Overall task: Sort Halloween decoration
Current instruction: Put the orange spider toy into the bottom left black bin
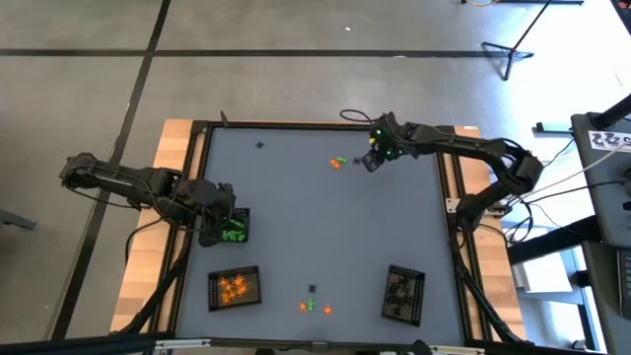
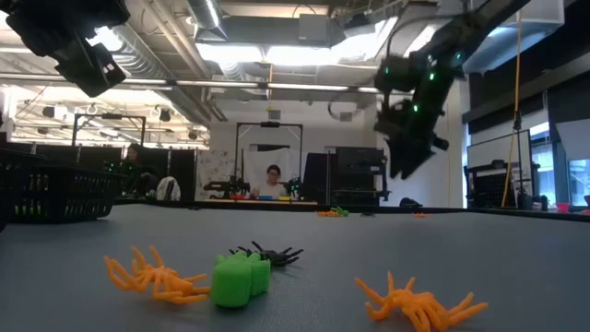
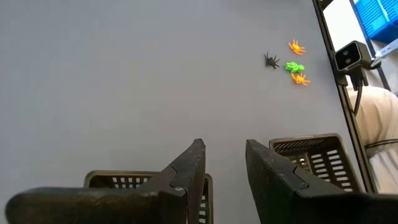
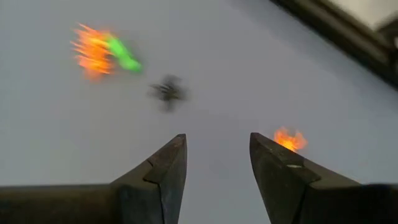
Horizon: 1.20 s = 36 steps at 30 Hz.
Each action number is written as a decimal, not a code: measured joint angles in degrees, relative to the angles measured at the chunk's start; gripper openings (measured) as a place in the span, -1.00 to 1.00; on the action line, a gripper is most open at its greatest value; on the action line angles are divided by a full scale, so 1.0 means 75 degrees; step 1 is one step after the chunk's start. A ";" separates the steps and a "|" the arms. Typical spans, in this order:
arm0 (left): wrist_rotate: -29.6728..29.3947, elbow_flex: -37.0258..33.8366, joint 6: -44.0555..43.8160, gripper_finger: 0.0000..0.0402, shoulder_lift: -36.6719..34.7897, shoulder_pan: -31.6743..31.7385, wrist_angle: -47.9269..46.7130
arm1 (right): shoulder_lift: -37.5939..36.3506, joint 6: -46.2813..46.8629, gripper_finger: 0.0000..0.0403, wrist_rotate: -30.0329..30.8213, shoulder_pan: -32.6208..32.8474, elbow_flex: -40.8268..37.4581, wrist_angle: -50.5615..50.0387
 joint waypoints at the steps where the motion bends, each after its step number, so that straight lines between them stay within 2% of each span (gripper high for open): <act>1: -0.0003 0.0000 0.0000 -0.46 0.0000 0.0000 -0.0005 | 0.0156 0.0000 -0.13 0.0000 -0.0120 0.0000 -0.0080; 5: -0.0003 0.0000 0.0000 -0.46 0.0000 -0.0003 0.0000 | 0.0688 -0.0049 -0.13 -0.0052 -0.0542 0.0000 -0.0341; 13: -0.0006 0.0000 -0.0003 -0.46 0.0000 -0.0003 0.0001 | 0.1107 0.0140 -0.13 0.0139 -0.1227 0.0009 -0.0328; 24: -0.0050 0.0000 -0.0003 -0.46 0.0000 -0.0003 0.0013 | 0.1859 -0.0110 -0.16 0.0281 -0.1380 0.0038 -0.0010; 28: -0.0050 0.0000 -0.0015 -0.46 0.0000 -0.0003 0.0010 | 0.1980 -0.0355 -0.36 0.0238 -0.1374 0.0058 -0.0033; 34: -0.0047 0.0000 -0.0117 -0.46 0.0000 -0.0003 0.0010 | 0.1946 -0.0611 -0.87 0.0110 -0.1366 0.0200 -0.0412; 36: -0.0047 0.0000 -0.0248 -0.46 0.0000 -0.0003 0.0004 | 0.1881 -0.0661 -0.96 0.0013 -0.1367 0.0313 -0.0765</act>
